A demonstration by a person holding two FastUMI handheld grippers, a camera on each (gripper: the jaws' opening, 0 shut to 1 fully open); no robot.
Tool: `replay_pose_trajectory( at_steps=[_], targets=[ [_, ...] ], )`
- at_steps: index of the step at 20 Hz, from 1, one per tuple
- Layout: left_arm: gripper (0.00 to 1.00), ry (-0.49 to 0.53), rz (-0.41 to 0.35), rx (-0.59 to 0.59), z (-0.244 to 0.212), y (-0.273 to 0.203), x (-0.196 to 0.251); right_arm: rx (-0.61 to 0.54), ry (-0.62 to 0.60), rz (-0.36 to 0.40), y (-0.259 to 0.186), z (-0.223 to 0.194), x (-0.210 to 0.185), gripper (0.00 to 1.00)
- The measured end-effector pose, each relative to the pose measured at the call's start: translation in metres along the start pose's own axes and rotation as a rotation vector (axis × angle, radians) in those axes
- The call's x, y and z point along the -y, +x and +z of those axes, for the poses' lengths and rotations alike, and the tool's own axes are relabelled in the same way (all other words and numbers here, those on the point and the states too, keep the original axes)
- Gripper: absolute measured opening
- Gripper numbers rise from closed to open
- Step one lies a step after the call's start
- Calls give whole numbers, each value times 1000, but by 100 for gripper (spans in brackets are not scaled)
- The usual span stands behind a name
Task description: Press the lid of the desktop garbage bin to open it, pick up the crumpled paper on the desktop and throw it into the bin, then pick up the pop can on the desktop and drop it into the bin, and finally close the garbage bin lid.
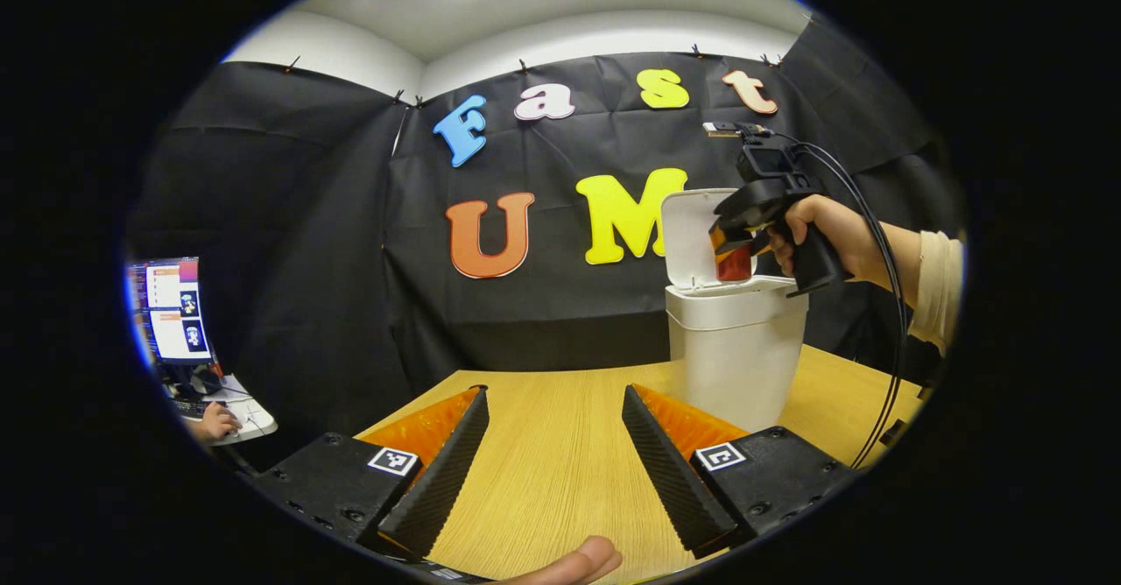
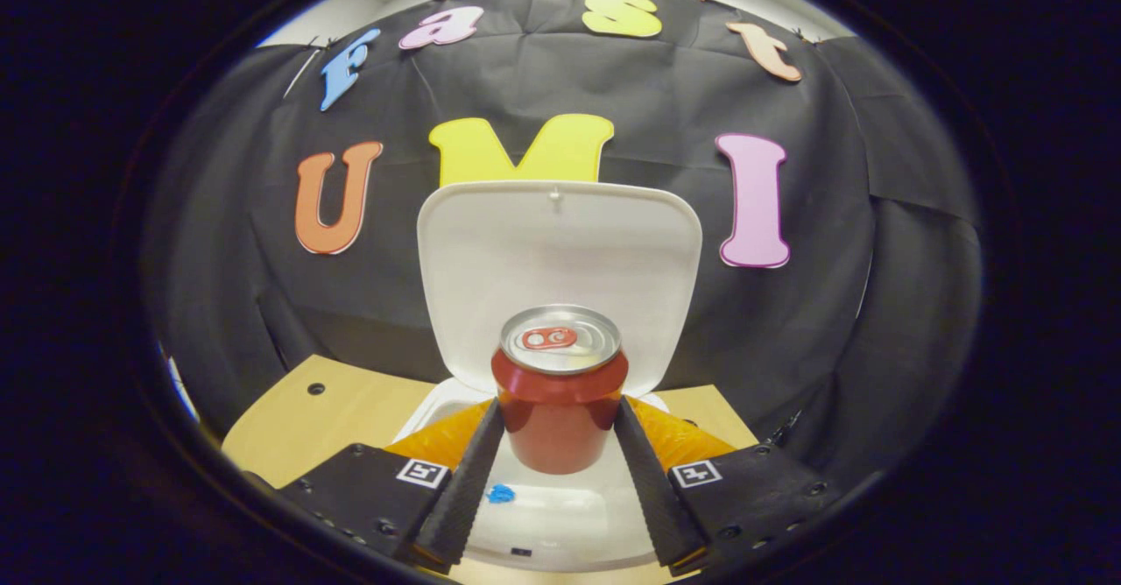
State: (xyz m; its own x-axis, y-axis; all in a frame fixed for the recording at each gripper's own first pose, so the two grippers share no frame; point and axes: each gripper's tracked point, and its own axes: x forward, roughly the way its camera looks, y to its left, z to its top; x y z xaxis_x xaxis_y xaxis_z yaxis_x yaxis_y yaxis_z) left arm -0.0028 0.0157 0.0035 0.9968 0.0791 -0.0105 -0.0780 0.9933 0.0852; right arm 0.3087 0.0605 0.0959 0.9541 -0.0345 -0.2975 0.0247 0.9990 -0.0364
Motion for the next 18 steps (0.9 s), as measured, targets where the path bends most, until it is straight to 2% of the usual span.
replay_pose_trajectory(
  at_steps=[6,10,12,15,16,17,18],
  targets=[
    [99,-19,32,-33,-10,6,-16,-22,35,19,11,-8,-4,79],
    [99,-29,22,-45,-12,8,-14,-7,2,30,4,-3,-11,77],
    [99,-32,22,-46,-12,8,-15,26,-14,39,-4,7,-15,81],
    [99,-38,23,-48,-12,6,-16,76,-35,44,-19,26,-19,95],
    [99,-42,20,-48,-12,6,-15,89,-30,39,-24,31,-16,92],
    [99,-43,17,-47,-11,6,-14,105,-25,41,-30,40,-16,97],
    [99,-42,14,-46,-11,5,-13,125,-21,41,-36,49,-14,95]
  ],
)
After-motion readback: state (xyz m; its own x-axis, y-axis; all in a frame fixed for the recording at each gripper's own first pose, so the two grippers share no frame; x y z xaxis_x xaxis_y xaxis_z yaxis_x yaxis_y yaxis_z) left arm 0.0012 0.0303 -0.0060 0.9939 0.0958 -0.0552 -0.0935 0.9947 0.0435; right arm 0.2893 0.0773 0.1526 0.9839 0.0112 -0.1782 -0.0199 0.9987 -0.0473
